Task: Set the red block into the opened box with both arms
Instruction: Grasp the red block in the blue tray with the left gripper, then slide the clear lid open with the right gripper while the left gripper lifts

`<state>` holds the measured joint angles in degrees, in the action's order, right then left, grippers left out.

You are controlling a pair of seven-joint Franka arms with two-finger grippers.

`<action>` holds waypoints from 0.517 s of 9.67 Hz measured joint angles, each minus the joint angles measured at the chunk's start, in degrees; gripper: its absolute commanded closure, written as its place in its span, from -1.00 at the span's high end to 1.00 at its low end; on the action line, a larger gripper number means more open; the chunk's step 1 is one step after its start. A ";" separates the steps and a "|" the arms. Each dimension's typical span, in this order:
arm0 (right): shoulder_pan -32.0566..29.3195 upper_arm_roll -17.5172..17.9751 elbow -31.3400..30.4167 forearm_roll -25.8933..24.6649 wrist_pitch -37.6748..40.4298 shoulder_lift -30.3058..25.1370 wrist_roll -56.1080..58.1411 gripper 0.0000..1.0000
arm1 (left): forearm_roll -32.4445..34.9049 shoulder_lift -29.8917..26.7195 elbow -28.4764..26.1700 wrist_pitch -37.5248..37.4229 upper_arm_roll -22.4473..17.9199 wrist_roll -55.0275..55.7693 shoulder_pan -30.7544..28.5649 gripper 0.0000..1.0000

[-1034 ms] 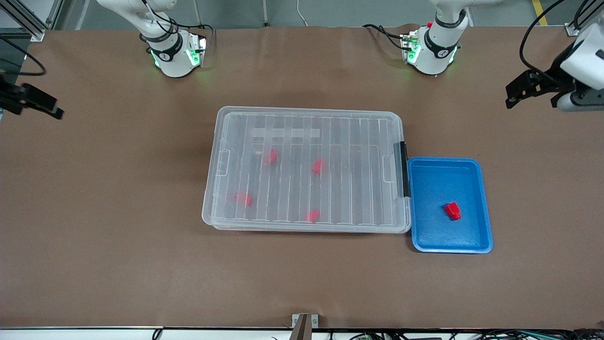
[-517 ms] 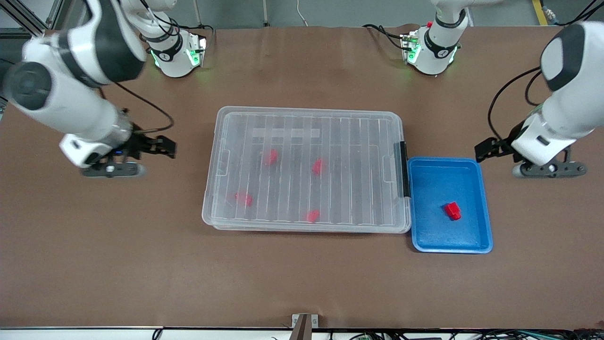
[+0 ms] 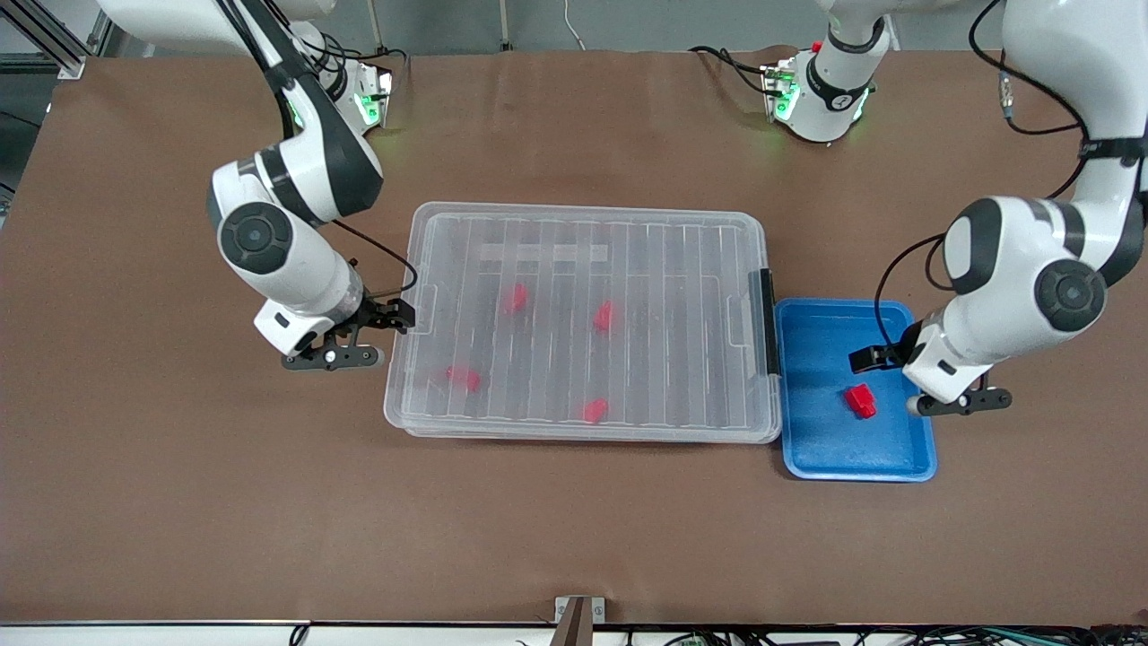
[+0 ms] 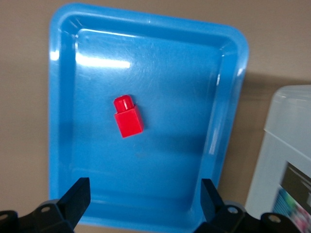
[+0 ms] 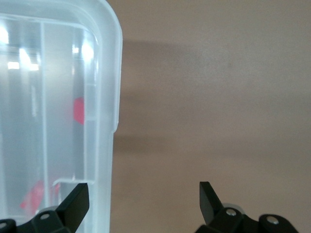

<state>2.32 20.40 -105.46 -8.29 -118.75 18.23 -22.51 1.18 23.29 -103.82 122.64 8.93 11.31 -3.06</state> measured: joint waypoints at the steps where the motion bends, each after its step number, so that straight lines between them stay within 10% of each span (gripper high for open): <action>1: 0.03 -0.02 -1.24 -0.44 -2.35 0.34 -0.05 0.98 | 0.00 2.54 0.02 1.99 -0.20 0.20 -0.19 1.00; 5: 0.14 -0.01 -2.24 -3.31 -4.04 0.37 -0.16 0.98 | 0.00 9.71 1.01 7.45 -0.37 0.22 -2.99 0.91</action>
<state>2.45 20.39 -107.70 -11.60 -122.79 18.60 -22.67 1.18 33.00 -102.81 130.09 8.56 11.54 -6.05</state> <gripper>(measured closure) 0.009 0.013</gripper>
